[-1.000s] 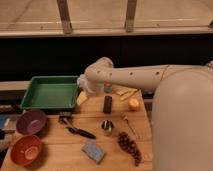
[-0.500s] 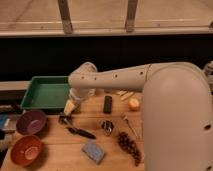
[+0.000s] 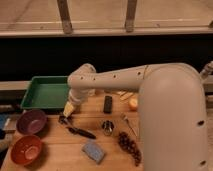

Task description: Place brush in tray

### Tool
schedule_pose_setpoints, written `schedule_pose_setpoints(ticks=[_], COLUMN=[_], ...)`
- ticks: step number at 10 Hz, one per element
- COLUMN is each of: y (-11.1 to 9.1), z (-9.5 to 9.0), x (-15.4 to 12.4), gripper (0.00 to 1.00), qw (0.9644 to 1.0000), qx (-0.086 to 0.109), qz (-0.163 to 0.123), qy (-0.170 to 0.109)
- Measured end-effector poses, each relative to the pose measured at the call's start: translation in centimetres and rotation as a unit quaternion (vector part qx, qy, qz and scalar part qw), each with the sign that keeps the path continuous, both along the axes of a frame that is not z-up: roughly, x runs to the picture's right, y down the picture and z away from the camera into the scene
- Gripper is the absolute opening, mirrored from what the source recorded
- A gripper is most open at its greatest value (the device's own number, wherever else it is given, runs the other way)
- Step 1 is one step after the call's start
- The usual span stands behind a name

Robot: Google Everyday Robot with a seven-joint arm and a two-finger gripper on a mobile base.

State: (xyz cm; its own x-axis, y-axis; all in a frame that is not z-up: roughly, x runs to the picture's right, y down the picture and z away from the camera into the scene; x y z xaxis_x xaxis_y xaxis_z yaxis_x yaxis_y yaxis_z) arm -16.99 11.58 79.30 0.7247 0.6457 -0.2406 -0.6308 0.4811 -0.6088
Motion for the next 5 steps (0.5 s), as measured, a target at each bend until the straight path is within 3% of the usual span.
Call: schedule_pose_setpoints(ticks=[3,5], y=[4.8,6.0], z=[1.5,1.2], x=[-1.2,-1.4], gripper=[0.80,0.80], qw=[0.9994,0.9989], qx=[-0.031,-0.045], qz=[-0.012,-0.015], qy=[0.000,0.002])
